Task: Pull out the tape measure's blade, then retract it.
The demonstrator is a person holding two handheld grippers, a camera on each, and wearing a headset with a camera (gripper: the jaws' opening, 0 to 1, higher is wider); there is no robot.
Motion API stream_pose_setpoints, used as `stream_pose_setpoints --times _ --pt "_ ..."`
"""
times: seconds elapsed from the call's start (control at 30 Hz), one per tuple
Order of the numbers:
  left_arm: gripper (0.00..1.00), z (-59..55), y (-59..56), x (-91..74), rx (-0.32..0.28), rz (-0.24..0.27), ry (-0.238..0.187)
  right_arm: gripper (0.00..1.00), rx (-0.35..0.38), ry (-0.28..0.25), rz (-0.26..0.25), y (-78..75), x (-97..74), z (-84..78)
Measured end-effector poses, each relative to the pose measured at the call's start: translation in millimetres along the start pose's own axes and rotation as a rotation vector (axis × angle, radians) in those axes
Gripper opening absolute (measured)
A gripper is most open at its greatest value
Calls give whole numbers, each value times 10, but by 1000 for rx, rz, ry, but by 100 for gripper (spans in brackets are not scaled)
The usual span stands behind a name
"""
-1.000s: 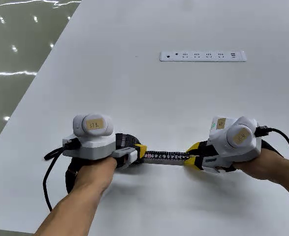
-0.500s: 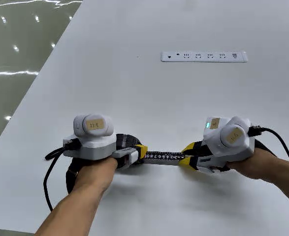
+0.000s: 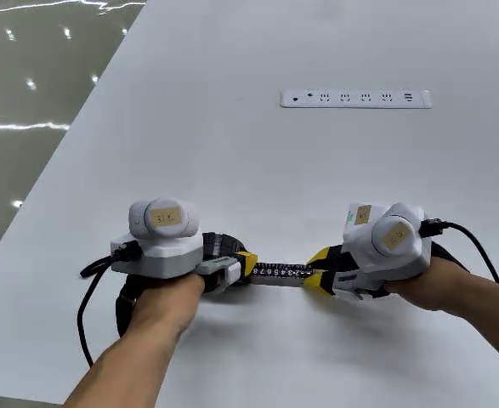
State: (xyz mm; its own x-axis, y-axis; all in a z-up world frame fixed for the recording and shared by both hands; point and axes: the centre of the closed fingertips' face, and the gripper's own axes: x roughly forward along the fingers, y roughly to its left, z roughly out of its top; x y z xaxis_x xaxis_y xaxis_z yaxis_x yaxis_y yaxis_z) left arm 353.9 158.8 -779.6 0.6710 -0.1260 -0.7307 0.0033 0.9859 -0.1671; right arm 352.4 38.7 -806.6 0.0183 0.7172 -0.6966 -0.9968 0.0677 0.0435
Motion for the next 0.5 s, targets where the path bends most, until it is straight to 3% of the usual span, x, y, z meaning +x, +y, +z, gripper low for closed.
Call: stream_pose_setpoints --times 0.5 --pt "56 -2 3 -8 -5 -1 0 10 -11 -7 16 34 100 96"
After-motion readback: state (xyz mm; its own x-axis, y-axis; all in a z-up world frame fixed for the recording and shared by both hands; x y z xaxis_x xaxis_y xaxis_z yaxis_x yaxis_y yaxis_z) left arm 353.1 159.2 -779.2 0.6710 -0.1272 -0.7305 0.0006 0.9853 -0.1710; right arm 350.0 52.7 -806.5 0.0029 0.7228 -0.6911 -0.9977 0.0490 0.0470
